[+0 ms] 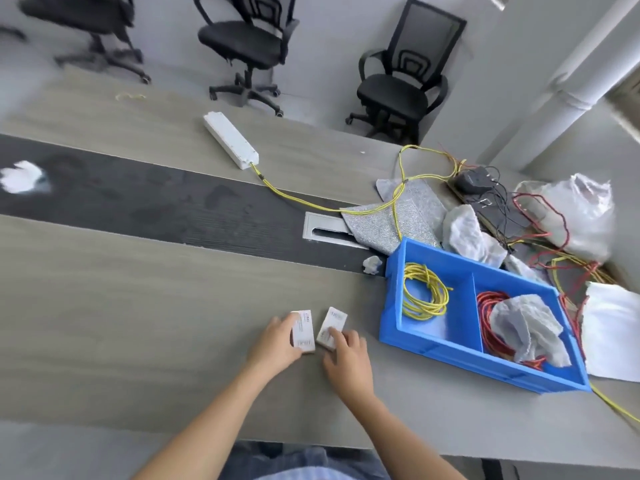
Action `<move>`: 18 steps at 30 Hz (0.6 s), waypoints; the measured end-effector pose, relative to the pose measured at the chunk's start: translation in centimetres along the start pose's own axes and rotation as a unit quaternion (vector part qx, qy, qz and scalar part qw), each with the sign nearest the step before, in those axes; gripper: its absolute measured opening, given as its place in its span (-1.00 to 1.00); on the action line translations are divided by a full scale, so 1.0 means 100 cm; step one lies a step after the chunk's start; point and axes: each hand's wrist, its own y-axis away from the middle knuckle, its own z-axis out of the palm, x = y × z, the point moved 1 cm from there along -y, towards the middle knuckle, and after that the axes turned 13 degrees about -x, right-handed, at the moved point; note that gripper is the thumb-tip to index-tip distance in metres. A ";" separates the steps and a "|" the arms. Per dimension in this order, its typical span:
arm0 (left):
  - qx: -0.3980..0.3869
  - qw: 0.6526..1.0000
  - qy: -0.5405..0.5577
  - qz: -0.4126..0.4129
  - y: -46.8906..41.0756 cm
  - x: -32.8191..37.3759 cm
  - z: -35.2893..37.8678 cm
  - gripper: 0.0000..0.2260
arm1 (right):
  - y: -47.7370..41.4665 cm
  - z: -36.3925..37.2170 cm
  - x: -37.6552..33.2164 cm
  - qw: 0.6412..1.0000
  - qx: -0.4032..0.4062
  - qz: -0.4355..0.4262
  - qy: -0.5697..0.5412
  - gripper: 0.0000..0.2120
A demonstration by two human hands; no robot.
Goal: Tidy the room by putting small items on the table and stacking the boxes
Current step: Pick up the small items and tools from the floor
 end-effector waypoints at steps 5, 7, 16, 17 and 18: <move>0.052 0.998 -0.031 0.001 -0.005 0.012 0.006 -0.57 | -0.016 -0.016 0.005 0.991 0.000 -0.082 0.106 -0.45; 0.072 0.997 -0.041 0.003 -0.006 0.015 0.011 -0.60 | -0.020 -0.018 0.010 0.983 -0.020 -0.115 0.139 -0.35; 0.166 0.984 -0.046 -0.043 0.015 0.025 0.044 -0.54 | -0.019 -0.032 0.039 0.962 -0.086 -0.212 0.146 -0.50; 0.173 0.983 -0.037 -0.052 0.019 0.025 0.050 -0.53 | -0.018 -0.033 0.041 0.960 -0.093 -0.223 0.140 -0.46; 0.183 0.981 -0.030 -0.063 0.025 0.025 0.056 -0.52 | -0.018 -0.032 0.046 0.959 -0.096 -0.229 0.138 -0.43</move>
